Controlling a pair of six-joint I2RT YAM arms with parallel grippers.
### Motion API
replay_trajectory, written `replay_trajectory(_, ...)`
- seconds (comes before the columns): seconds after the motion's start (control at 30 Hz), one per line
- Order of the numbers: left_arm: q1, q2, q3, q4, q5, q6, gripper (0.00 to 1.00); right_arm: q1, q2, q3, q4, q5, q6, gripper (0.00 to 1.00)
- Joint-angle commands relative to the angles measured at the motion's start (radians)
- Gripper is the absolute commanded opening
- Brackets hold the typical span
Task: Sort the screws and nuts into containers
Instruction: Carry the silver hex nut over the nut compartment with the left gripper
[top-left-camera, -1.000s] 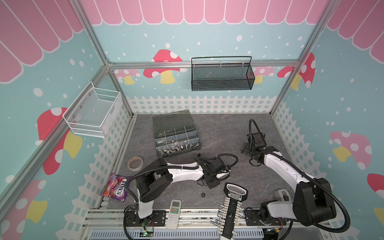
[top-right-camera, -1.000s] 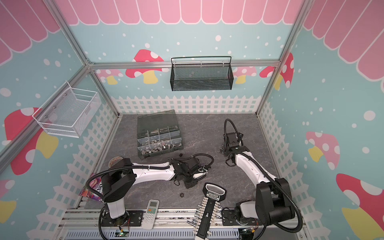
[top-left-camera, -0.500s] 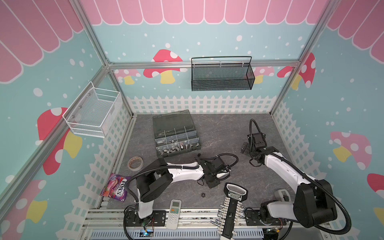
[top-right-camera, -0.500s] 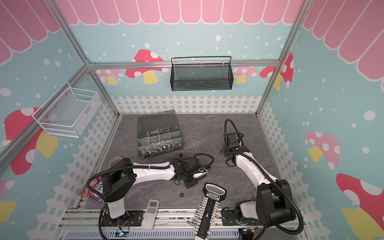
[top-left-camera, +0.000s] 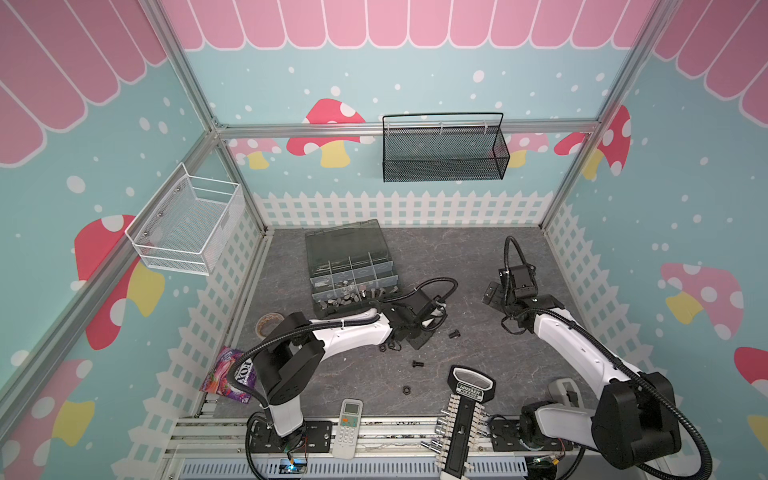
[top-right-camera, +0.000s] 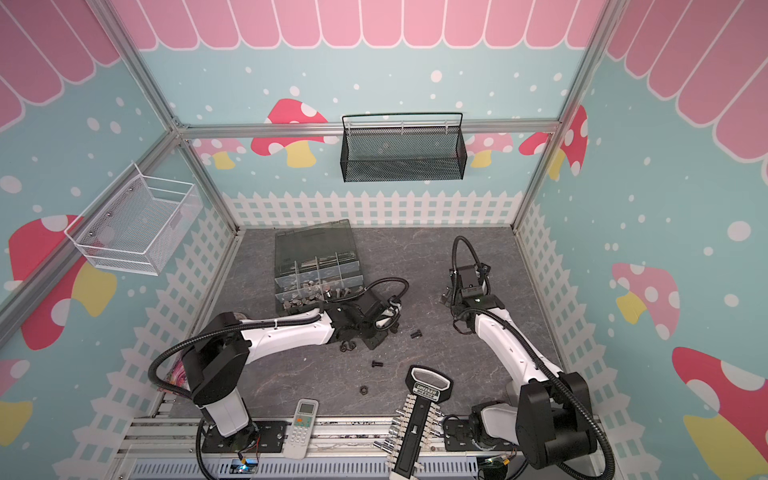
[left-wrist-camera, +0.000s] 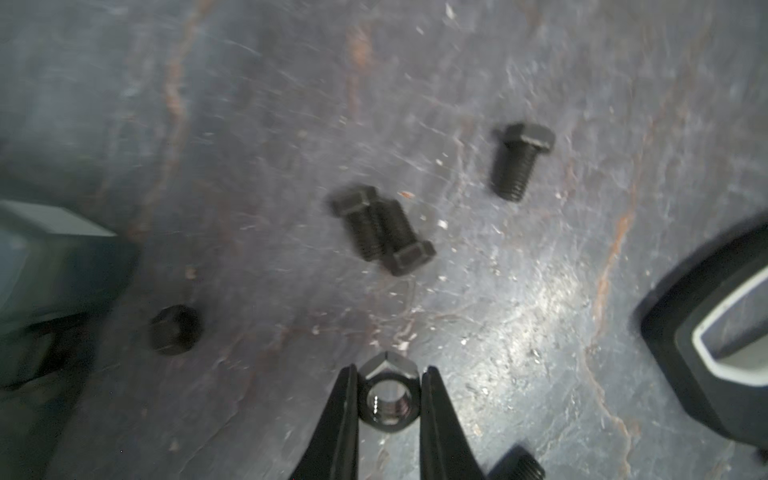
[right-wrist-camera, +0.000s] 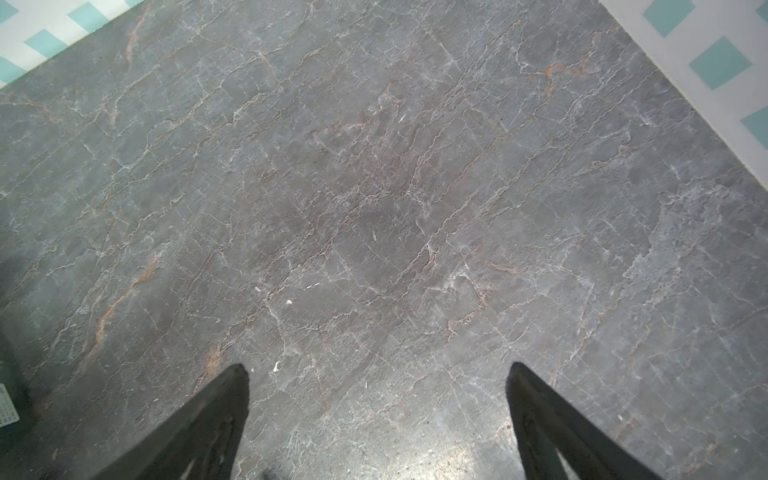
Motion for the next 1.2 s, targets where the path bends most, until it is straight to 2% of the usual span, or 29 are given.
replay_trajectory(0.0,0.052,-0.09,-0.002,0.05,-0.076,-0.098,0.12,-0.003,-0.015,-0.006,0.008,-0.002,-0.008,0.98)
replay_trajectory(0.17,0.17,-0.201,-0.042,0.083,-0.131,-0.208,0.11,-0.003,-0.013,-0.015,0.061,-0.06,-0.048,0.98)
replay_trajectory(0.3,0.306,-0.252,-0.078,0.122,-0.11,-0.29,0.11,-0.002,-0.01,-0.023,0.089,-0.09,-0.06,0.98)
replay_trajectory(0.63,0.559,-0.165,-0.044,0.128,-0.065,-0.358,0.11,0.006,0.006,-0.026,0.095,-0.118,-0.064,0.98)
replay_trajectory(0.87,0.64,-0.042,0.014,0.131,-0.014,-0.378,0.11,0.016,0.02,-0.019,0.095,-0.122,-0.068,0.98)
replay_trajectory(1.17,0.67,0.047,0.059,0.125,-0.022,-0.402,0.15,0.03,0.05,-0.008,0.095,-0.133,-0.074,0.98)
